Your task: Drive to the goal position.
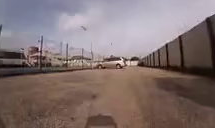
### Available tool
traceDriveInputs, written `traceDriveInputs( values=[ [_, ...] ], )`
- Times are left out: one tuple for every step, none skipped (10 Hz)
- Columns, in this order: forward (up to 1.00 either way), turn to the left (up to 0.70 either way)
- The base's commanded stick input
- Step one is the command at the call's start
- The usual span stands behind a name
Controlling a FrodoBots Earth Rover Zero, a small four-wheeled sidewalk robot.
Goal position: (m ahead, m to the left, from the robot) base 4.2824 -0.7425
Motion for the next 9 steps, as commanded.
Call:
traceDriveInputs(
  values=[
    [0.7, 0.0],
    [0.7, 0.0],
    [0.7, 0.0],
    [0.7, 0.0],
    [0.7, 0.0],
    [0.7, 0.0],
    [0.7, 0.0],
    [0.7, 0.0],
    [0.7, 0.0]
  ],
)
